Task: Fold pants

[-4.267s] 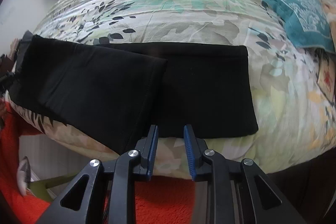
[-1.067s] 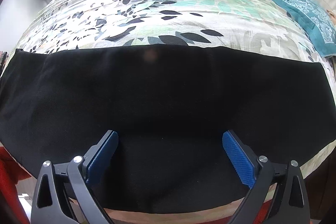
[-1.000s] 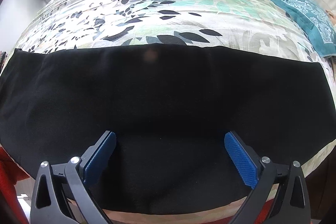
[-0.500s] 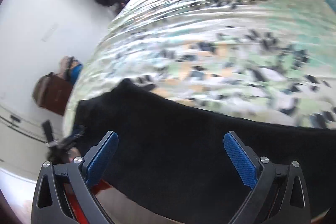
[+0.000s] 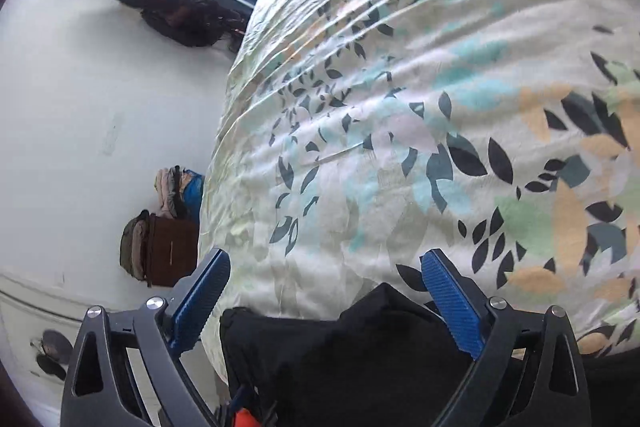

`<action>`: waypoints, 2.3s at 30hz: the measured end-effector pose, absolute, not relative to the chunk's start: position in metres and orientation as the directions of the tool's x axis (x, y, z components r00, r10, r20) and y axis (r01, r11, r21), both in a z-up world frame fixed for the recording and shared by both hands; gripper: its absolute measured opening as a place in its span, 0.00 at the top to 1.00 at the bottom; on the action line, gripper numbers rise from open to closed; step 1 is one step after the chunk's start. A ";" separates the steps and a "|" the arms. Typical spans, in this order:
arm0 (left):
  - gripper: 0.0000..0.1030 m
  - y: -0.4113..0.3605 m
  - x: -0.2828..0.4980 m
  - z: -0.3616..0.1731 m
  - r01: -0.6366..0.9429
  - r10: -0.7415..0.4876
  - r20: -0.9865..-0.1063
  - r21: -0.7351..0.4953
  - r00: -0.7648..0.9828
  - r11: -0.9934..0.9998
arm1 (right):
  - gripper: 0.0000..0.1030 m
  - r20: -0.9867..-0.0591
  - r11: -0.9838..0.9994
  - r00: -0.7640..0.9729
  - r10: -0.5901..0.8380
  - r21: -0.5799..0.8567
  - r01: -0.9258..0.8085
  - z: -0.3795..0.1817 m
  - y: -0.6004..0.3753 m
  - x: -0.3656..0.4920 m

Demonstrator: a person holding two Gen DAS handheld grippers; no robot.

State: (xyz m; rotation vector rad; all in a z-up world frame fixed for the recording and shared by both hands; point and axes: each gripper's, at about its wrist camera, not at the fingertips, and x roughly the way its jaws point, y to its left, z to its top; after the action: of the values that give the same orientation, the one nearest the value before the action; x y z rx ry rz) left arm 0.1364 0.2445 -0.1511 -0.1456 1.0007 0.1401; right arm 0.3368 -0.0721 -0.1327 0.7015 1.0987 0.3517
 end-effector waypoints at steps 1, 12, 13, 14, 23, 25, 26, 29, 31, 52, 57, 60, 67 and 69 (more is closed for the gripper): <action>0.10 0.245 0.135 -0.148 -0.190 0.052 -0.841 -0.062 0.539 0.980 | 0.06 -0.710 0.780 0.422 0.563 0.626 0.012 -0.120 -0.074 0.325; 0.11 0.137 0.099 -0.104 0.162 -0.206 -0.755 -0.133 0.623 0.978 | 0.06 -0.877 0.992 0.477 0.050 0.100 0.080 -0.141 -0.222 0.055; 0.11 0.120 0.098 -0.106 0.201 -0.244 -0.765 -0.152 0.596 0.968 | 0.06 -0.875 0.985 0.483 0.026 0.103 0.135 -0.142 -0.238 0.042; 0.11 0.105 0.097 -0.110 0.230 -0.274 -0.775 -0.170 0.569 0.958 | 0.06 -0.877 0.975 0.481 0.017 0.120 0.185 -0.143 -0.255 0.033; 0.11 0.028 0.098 -0.160 0.329 -0.170 -0.860 -0.003 0.482 0.944 | 0.06 -0.741 0.777 0.671 0.000 0.422 0.466 -0.121 -0.384 -0.020; 0.11 0.028 0.099 -0.155 0.314 -0.161 -0.875 -0.011 0.457 0.949 | 0.06 -0.704 0.714 0.710 -0.018 0.488 0.502 -0.114 -0.422 -0.037; 0.12 0.028 0.099 -0.150 0.307 -0.172 -0.875 -0.029 0.452 0.951 | 0.06 -0.678 0.676 0.734 -0.029 0.528 0.514 -0.109 -0.444 -0.046; 0.12 0.019 0.092 -0.131 0.317 -0.230 -0.851 -0.079 0.473 0.945 | 0.06 -0.613 0.531 0.781 -0.117 0.626 0.571 -0.097 -0.514 -0.085; 0.12 0.000 0.087 -0.121 0.359 -0.271 -0.837 -0.097 0.476 0.928 | 0.05 -0.612 0.430 0.777 -0.147 0.668 0.607 -0.098 -0.556 -0.108; 0.12 -0.111 0.083 -0.157 0.508 -0.306 -0.889 -0.101 0.340 0.856 | 0.20 -0.591 0.329 0.793 0.147 0.786 0.524 -0.173 -0.638 -0.095; 0.10 -0.116 0.081 -0.159 0.514 -0.269 -0.893 -0.051 0.360 0.856 | 0.27 -0.656 0.376 0.743 0.133 0.727 0.574 -0.175 -0.635 -0.091; 0.09 -0.116 0.083 -0.160 0.505 -0.267 -0.893 -0.052 0.363 0.861 | 0.31 -0.694 0.408 0.710 0.122 0.687 0.601 -0.175 -0.633 -0.085; 0.08 -0.118 0.082 -0.161 0.512 -0.262 -0.893 -0.042 0.366 0.858 | 0.77 -0.694 0.290 0.713 0.101 0.706 0.647 -0.191 -0.643 -0.103; 0.08 -0.116 0.083 -0.160 0.513 -0.268 -0.893 -0.049 0.361 0.857 | 0.79 -0.678 0.308 0.728 0.099 0.717 0.625 -0.186 -0.641 -0.105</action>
State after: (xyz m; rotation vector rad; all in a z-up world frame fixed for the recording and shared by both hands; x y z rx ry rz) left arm 0.0829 -0.1164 -0.1602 0.2554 1.0918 -0.5099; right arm -0.1049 -0.6414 -0.1856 1.2295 0.7085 -0.3888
